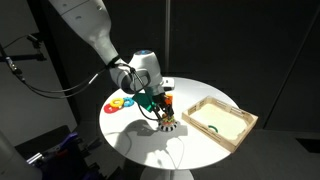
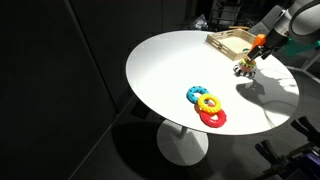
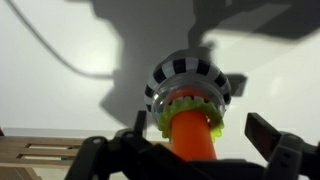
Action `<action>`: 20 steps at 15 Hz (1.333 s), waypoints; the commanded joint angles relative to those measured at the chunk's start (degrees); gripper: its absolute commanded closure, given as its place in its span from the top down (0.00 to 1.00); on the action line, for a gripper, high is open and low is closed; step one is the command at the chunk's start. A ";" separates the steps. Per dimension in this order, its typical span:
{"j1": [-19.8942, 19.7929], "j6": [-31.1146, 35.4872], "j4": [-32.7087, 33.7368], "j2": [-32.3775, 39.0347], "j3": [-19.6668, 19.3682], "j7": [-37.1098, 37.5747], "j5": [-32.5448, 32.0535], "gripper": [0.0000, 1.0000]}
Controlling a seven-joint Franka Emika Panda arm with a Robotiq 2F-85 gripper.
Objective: Put the light green ring on the table
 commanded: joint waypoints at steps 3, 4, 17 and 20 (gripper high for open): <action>-3.44 1.19 4.30 3.93 3.50 -2.09 1.66 1.00; -3.77 1.25 4.82 4.46 3.87 -2.18 1.81 1.00; -8.18 1.54 4.49 6.07 8.16 -2.93 4.19 0.98; -7.98 1.82 4.25 5.75 8.03 -3.09 3.86 0.68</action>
